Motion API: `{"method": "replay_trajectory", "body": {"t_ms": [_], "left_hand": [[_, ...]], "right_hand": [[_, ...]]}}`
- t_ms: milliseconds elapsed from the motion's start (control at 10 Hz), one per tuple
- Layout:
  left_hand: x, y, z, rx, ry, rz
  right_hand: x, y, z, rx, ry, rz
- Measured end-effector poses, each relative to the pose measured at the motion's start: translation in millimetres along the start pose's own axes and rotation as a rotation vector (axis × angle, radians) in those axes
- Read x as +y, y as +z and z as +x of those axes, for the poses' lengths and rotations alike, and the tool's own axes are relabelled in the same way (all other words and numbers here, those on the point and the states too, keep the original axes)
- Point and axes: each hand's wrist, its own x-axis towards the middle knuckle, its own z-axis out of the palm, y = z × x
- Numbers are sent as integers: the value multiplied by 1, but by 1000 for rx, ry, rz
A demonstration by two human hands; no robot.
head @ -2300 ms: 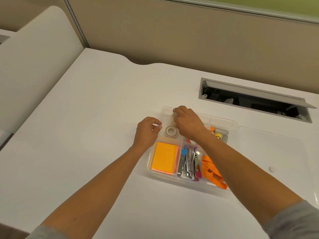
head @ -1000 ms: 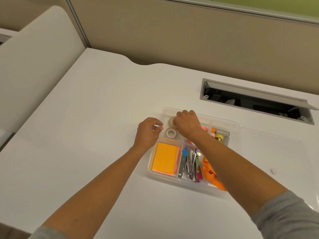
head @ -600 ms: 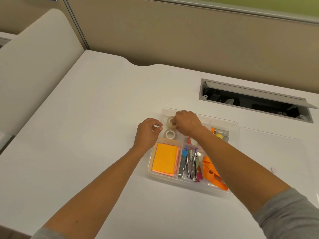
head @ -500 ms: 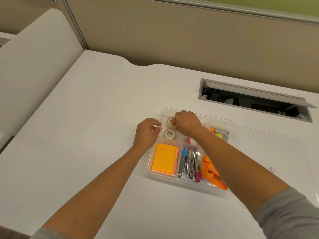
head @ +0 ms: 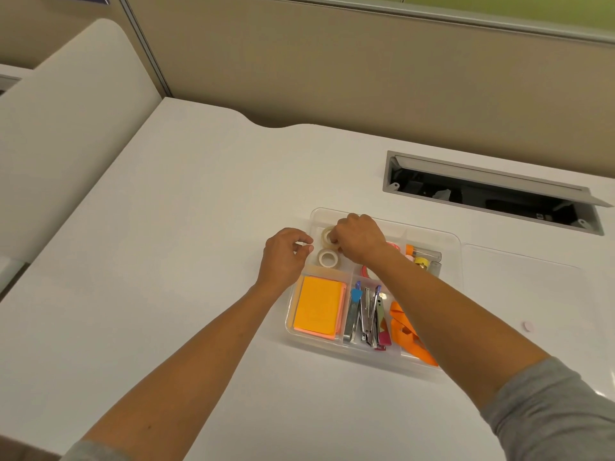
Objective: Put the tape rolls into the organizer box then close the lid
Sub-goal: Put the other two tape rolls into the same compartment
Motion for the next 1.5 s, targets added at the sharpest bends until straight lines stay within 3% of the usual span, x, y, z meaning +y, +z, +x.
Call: {"method": "replay_trajectory", "body": {"t_ms": [400, 600, 1000, 1500], "left_hand": [[1, 1, 0, 6, -15, 1], [2, 2, 0, 4, -25, 13], [4, 1, -1, -8, -34, 27], [6, -1, -2, -16, -30, 23]], "right_hand": [[-1, -5, -9, 43, 108, 225], [-15, -11, -19, 76, 372, 376], [-33, -12, -14, -71, 431, 391], [-39, -9, -13, -66, 445, 262]]}}
